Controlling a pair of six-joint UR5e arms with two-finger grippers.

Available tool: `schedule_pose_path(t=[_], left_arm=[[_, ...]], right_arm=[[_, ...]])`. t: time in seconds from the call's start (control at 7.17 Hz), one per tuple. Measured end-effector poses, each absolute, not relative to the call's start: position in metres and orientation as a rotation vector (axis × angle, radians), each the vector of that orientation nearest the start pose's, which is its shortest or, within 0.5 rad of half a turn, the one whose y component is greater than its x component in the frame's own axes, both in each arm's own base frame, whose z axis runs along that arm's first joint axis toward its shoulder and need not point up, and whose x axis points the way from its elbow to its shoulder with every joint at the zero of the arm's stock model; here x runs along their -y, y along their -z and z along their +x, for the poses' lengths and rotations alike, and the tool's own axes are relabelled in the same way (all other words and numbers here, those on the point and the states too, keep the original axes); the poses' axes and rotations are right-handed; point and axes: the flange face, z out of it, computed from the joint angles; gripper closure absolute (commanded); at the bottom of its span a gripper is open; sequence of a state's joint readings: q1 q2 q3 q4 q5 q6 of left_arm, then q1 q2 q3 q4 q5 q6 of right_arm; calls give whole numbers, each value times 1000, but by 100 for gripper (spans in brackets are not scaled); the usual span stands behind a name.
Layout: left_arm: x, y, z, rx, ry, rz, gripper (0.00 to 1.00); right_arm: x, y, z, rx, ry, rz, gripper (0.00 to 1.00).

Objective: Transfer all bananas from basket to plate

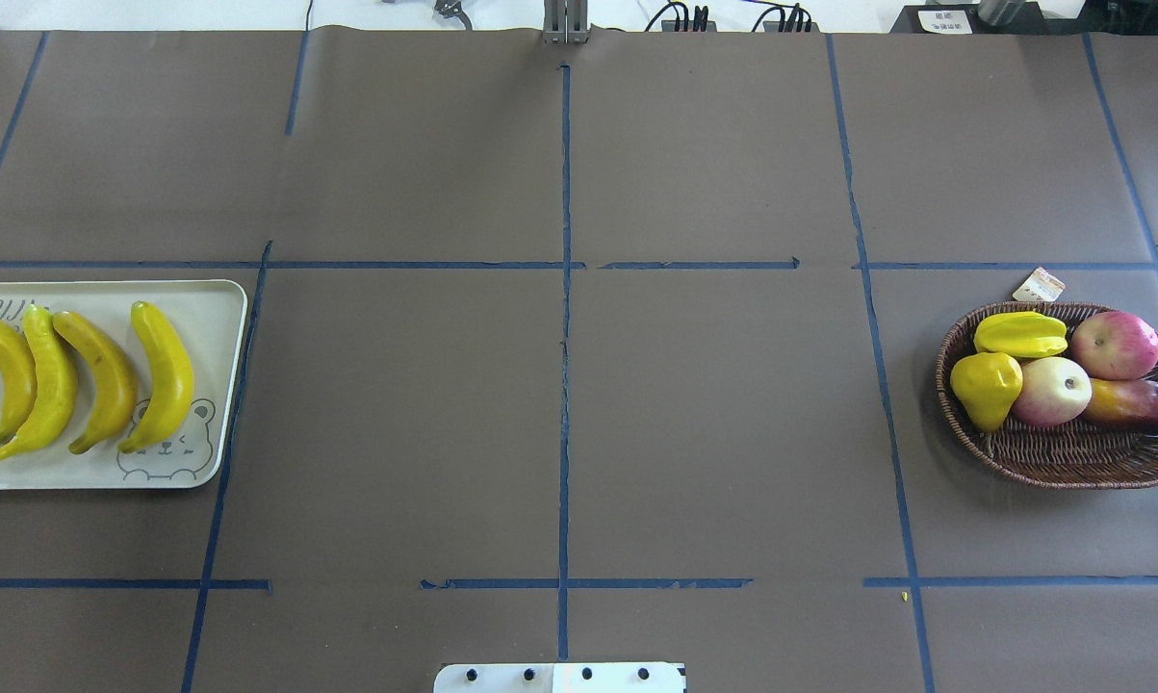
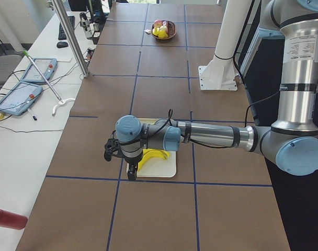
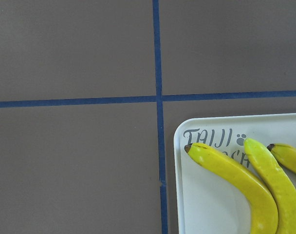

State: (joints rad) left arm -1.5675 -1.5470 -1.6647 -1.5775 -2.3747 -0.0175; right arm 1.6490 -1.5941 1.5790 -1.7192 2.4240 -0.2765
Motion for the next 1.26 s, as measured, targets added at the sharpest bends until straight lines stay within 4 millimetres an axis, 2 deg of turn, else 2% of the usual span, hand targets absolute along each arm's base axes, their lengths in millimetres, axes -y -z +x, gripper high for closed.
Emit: schedule_pose_path(t=[0.56, 0.84, 1.26], left_arm=[[485, -622, -62, -804, -17, 65, 1], [475, -636, -70, -803, -25, 63, 1], [468, -641, -82, -803, -13, 67, 1]], right_arm=[[468, -670, 96, 865, 119, 10, 0], [470, -667, 96, 864, 120, 14, 0], [471, -666, 97, 864, 118, 17, 0]])
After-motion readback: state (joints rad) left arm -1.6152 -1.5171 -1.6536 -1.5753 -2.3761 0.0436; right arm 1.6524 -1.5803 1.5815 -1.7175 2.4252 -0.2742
